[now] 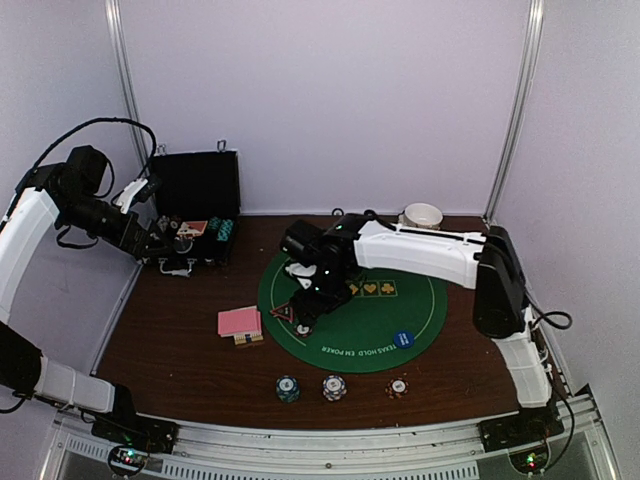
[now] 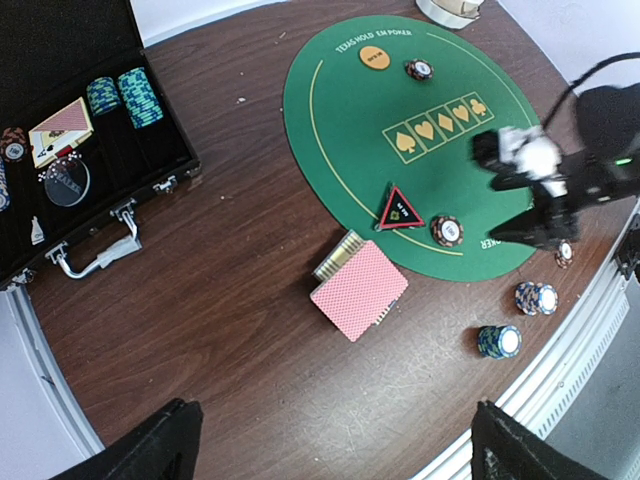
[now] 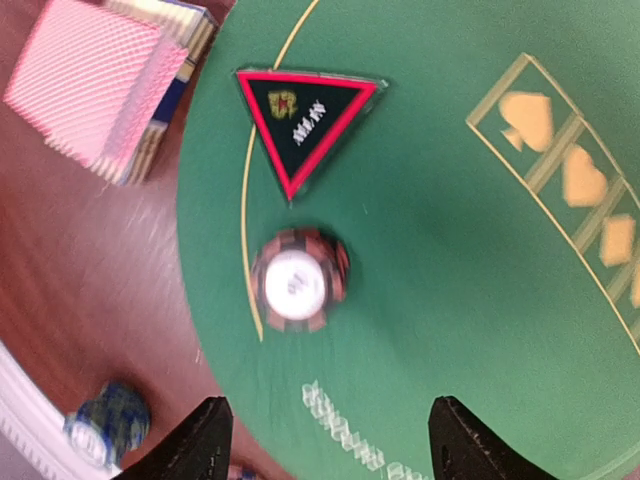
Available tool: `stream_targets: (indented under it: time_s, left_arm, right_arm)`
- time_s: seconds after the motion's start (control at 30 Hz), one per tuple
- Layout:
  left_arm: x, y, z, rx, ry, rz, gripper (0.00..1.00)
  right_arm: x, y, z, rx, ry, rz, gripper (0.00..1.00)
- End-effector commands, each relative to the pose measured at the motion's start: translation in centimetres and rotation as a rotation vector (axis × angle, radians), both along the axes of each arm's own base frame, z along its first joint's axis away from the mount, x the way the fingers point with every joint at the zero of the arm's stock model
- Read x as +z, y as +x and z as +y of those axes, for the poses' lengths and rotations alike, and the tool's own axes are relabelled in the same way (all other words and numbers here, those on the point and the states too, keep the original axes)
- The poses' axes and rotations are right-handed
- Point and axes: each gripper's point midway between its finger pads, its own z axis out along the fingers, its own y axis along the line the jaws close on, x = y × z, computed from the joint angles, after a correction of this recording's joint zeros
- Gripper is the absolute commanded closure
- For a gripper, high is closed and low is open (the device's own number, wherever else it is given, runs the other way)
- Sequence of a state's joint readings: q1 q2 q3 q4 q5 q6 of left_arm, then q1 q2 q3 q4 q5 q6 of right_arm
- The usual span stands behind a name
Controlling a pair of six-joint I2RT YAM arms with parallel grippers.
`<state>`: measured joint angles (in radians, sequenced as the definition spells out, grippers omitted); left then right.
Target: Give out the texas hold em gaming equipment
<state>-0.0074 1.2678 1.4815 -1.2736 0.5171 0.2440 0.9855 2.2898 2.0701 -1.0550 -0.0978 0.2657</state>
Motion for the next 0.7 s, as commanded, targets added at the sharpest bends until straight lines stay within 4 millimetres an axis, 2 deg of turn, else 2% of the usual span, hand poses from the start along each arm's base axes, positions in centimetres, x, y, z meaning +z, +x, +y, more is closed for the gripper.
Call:
stream_targets:
  time_s: [0.0, 0.07, 0.13, 0.17, 0.27, 0.43, 0.53, 0.67]
  left_arm:
    - [0.9, 0.3, -0.3, -0.004, -0.018, -0.033, 0.02]
    - [1.0, 0.3, -0.3, -0.005, -0.018, -0.036, 0.02]
    - [1.0, 0.3, -0.3, -0.004, -0.018, -0.038, 0.02]
    - [1.1, 0.3, -0.3, -0.004, -0.019, -0.038, 0.02]
    - [0.9, 0.2, -0.3, -0.004, -0.018, -0.034, 0.02]
    - [0.8, 0.3, -0.2, -0.002, -0.013, -0.031, 0.03]
    - [0.9, 0.4, -0.2, -0.002, -0.014, -0.03, 0.02]
    - [1.0, 0.5, -0.3, -0.002, -0.016, -0.028, 0.02]
  right_arm:
    - [5.0, -2.0, -4.3, -0.035, 0.007, -0.031, 0.28]
    - [4.7, -3.5, -6.8, -0.056, -0.021, -0.017, 0.24]
    - [3.7, -5.4, -9.7, -0.082, -0.064, 0.009, 0.2]
    - [3.9, -6.3, -11.1, -0.1, -0.062, 0.013, 0.19]
    - [3.2, -8.8, -13.9, -0.141, -0.075, 0.05, 0.15]
    - [0.9, -12.2, -16.3, -0.179, -0.07, 0.114, 0.09]
    - [-0.7, -13.4, -16.9, -0.189, -0.07, 0.139, 0.07]
    - [-2.7, -14.0, -16.9, -0.189, -0.08, 0.154, 0.06]
